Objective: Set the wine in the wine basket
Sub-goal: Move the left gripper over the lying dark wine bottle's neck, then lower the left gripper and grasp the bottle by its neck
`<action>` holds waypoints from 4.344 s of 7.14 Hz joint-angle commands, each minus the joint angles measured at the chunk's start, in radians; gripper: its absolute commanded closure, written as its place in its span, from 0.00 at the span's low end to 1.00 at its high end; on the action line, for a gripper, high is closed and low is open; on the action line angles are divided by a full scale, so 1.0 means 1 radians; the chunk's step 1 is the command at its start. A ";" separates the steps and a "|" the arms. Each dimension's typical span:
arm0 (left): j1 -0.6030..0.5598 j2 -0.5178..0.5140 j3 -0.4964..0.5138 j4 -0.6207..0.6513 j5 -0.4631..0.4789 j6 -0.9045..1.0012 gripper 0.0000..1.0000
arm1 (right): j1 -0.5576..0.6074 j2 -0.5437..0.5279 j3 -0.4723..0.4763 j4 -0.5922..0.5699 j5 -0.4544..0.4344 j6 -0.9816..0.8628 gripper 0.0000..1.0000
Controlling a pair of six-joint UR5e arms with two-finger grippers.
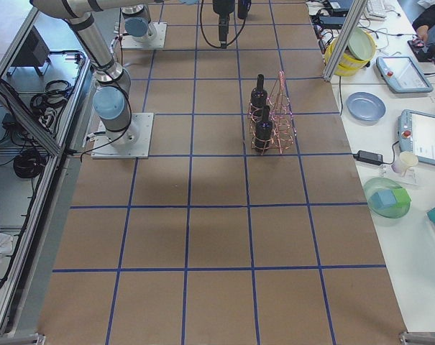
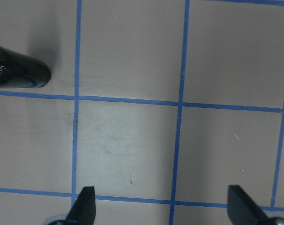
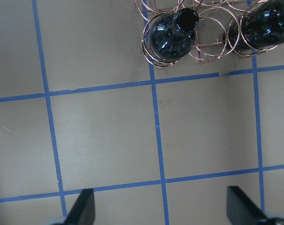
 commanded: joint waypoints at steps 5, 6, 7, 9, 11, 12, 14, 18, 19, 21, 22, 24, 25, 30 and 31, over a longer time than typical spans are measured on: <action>0.425 -0.138 0.066 0.120 0.014 0.514 0.00 | 0.000 0.000 0.000 0.000 0.000 0.000 0.00; 0.441 -0.166 0.066 0.146 0.017 0.537 0.00 | 0.000 0.000 0.000 0.000 -0.001 0.000 0.00; 0.451 -0.202 0.064 0.157 0.008 0.549 0.00 | 0.000 0.000 0.000 0.000 0.000 0.000 0.00; 0.450 -0.259 0.052 0.213 -0.054 0.562 0.02 | 0.000 0.000 0.000 0.000 0.000 0.000 0.00; 0.444 -0.293 0.049 0.223 -0.058 0.563 0.03 | 0.000 0.000 0.000 0.000 0.000 0.000 0.00; 0.441 -0.313 0.047 0.224 -0.070 0.553 0.03 | 0.000 0.000 0.000 0.000 0.000 0.000 0.00; 0.409 -0.338 0.034 0.278 -0.098 0.485 0.03 | 0.000 0.000 0.000 0.000 0.000 0.000 0.00; 0.393 -0.367 0.018 0.302 -0.015 0.441 0.03 | 0.000 0.000 0.000 0.000 0.000 0.000 0.00; 0.393 -0.367 0.018 0.302 -0.013 0.421 0.03 | 0.000 0.000 0.000 0.000 0.000 0.000 0.00; 0.392 -0.367 0.017 0.302 -0.015 0.421 0.14 | 0.000 0.000 0.000 0.000 -0.001 0.000 0.00; 0.390 -0.368 0.017 0.302 -0.015 0.419 0.22 | 0.000 0.000 0.000 0.000 0.000 0.000 0.00; 0.390 -0.368 0.017 0.304 -0.021 0.431 0.41 | 0.000 0.000 0.000 0.000 0.000 0.000 0.00; 0.390 -0.367 0.017 0.304 -0.024 0.430 0.48 | 0.000 0.000 0.000 0.000 0.000 0.000 0.00; 0.389 -0.364 0.015 0.301 -0.021 0.473 0.81 | 0.000 0.000 0.002 0.000 0.000 0.000 0.00; 0.383 -0.342 0.017 0.286 -0.016 0.468 0.83 | 0.000 0.000 0.008 0.000 0.000 0.000 0.00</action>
